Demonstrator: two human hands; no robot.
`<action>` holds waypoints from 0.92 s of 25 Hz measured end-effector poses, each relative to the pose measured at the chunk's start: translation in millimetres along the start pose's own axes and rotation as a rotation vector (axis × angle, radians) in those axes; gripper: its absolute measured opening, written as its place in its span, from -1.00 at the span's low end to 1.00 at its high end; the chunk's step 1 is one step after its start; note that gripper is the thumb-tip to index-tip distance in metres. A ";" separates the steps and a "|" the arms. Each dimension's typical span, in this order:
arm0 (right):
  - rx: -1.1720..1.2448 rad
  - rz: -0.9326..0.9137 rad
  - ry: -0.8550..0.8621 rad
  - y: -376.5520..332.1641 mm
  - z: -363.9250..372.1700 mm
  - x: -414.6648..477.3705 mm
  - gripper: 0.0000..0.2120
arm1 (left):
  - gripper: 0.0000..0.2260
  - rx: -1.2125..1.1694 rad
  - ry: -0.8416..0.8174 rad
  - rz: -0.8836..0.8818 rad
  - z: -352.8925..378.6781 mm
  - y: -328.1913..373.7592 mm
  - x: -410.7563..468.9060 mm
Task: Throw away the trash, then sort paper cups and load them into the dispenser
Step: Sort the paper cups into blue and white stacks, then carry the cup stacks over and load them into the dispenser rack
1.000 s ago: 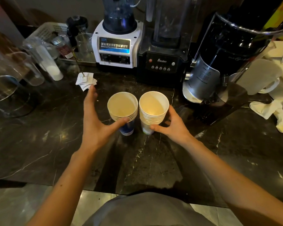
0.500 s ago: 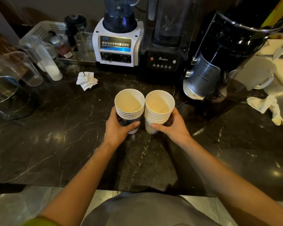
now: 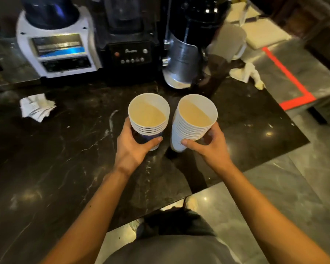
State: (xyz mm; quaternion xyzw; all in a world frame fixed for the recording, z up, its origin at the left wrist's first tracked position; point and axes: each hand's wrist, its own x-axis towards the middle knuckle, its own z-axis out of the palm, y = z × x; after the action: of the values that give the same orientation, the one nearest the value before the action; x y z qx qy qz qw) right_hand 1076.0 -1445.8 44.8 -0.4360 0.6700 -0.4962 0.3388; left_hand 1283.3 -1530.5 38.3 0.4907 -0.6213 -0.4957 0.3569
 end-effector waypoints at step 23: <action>0.213 0.069 0.908 96.8 -374.6 -151.5 -0.29 | -0.19 -0.031 -0.881 0.239 449.3 147.5 -46.7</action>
State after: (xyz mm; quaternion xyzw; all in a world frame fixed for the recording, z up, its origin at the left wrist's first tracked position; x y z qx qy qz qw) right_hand 779.0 -1155.6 59.1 -0.1149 0.7098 -0.6914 0.0706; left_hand 840.0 -1362.1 68.9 0.1526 -0.7585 -0.6219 0.1207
